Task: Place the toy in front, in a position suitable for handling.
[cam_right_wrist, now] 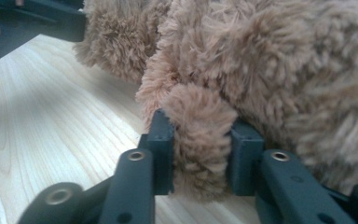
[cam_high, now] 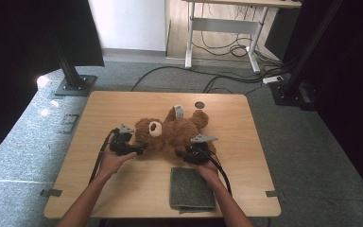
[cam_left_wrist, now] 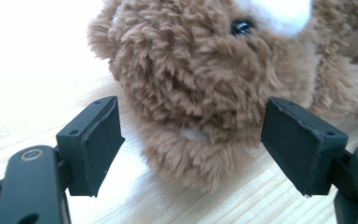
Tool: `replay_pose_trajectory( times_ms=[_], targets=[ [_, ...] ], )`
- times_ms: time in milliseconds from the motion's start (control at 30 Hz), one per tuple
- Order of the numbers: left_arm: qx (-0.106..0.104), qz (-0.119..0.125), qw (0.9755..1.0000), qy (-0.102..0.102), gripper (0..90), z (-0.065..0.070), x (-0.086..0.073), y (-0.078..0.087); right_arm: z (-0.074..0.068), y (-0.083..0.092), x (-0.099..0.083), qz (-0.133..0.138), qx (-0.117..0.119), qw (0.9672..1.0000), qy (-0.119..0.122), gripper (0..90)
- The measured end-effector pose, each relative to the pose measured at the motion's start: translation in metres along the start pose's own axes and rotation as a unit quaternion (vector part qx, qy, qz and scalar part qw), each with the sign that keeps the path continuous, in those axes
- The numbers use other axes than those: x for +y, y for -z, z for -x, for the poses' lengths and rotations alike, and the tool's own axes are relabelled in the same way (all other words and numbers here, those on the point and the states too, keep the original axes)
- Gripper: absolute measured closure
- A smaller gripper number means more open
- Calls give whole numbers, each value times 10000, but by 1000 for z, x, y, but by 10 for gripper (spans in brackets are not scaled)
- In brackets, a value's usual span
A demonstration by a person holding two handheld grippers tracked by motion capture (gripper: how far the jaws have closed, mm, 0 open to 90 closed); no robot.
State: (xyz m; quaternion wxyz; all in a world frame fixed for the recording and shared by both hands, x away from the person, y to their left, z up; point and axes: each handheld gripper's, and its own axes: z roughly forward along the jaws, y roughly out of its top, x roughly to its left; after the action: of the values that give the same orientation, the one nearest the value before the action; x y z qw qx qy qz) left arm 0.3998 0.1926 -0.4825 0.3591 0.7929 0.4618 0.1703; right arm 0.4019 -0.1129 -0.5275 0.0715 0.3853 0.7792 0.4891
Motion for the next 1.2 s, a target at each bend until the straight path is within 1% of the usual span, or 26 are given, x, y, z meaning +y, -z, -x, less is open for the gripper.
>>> replay_pose_trajectory(
  times_ms=[33, 67, 100, 133, 200, 267, 300, 467, 500, 533, 567, 600, 633, 667, 700, 767, 833, 867, 900, 933, 967, 1033, 1100, 1133, 1167, 1200],
  targets=[
    [-23, 3, 10000, 8, 201, 1, 0, 1, 0, 1, 1, 27, -19, 10000, 0, 621],
    [-23, 3, 10000, 8, 201, 1, 0, 1, 0, 1, 1, 27, -19, 10000, 0, 621],
    [-58, 35, 10000, 20, 201, 3, -1, 2, 0, 3, 2, 25, -38, 10000, 20, 555],
    [-75, 41, 10000, 10, 202, 4, -2, 3, 0, 4, 2, 5, -91, 9999, 61, 536],
    [-120, 54, 9999, 15, 202, 7, -3, 4, -1, 7, 0, -19, -188, 9998, 100, 514],
    [-147, 62, 9999, 26, 203, 8, -4, 4, 0, 8, 0, -12, -199, 9997, 101, 506],
    [-220, 83, 9997, 59, 202, 11, -6, 5, 1, 12, -2, -5, -250, 9996, 116, 493],
    [-324, 105, 9994, 36, 207, 19, -11, 7, 5, 21, -7, 20, -329, 9994, 69, 481],
    [-388, 119, 9992, 19, 207, 24, -14, 8, 9, 27, -10, 90, -360, 9993, 45, 478],
    [-388, 119, 9992, 19, 209, 24, -14, 8, 10, 30, -11, 108, -371, 9993, 8, 475],
    [-491, 108, 9987, 13, 210, 30, -16, 9, 13, 34, -12, 149, -407, 9991, -1, 473],
    [-491, 108, 9987, 13, 212, 30, -16, 9, 13, 34, -12, 149, -407, 9991, -1, 473],
    [-553, 85, 9984, -67, 212, 36, -19, 9, 16, 39, -14, 190, -449, 9988, -50, 471],
    [-553, 85, 9984, -67, 213, 36, -19, 9, 16, 39, -14, 190, -449, 9988, -50, 471],
    [-580, 75, 9982, -96, 213, 39, -21, 9, 20, 44, -16, 224, -496, 9985, -103, 470],
    [-665, 22, 9977, -151, 219, 45, -24, 7, 22, 47, -17, 225, -544, 9982, -139, 469],
    [-693, 9, 9975, -146, 228, 47, -25, 6, 24, 49, -18, 247, -586, 9979, -147, 469],
    [-751, -18, 9970, -165, 228, 50, -26, 5, 24, 49, -18, 247, -586, 9979, -147, 469],
    [-823, -63, 9964, -208, 235, 54, -27, 2, 26, 50, -20, 211, -647, 9976, -133, 467],
    [-823, -63, 9964, -208, 239, 54, -27, 2, 26, 50, -20, 211, -647, 9976, -133, 467],
    [-900, -98, 9956, -249, 244, 60, -28, -1, 28, 51, -21, 196, -707, 9972, -134, 467],
    [-936, -113, 9952, -270, 253, 62, -29, -3, 29, 52, -22, 194, -722, 9971, -146, 467],
    [-1053, -163, 9939, -294, 255, 70, -29, -8, 31, 53, -23, 189, -792, 9966, -160, 466],
    [-1053, -163, 9939, -294, 256, 70, -29, -8, 31, 53, -23, 189, -792, 9966, -160, 466],
    [-1087, -197, 9933, -332, 256, 75, -30, -12, 33, 54, -24, 194, -832, 9961, -210, 466],
    [-1087, -197, 9933, -332, 257, 75, -30, -12, 34, 54, -24, 201, -852, 9959, -218, 466]
  ],
)
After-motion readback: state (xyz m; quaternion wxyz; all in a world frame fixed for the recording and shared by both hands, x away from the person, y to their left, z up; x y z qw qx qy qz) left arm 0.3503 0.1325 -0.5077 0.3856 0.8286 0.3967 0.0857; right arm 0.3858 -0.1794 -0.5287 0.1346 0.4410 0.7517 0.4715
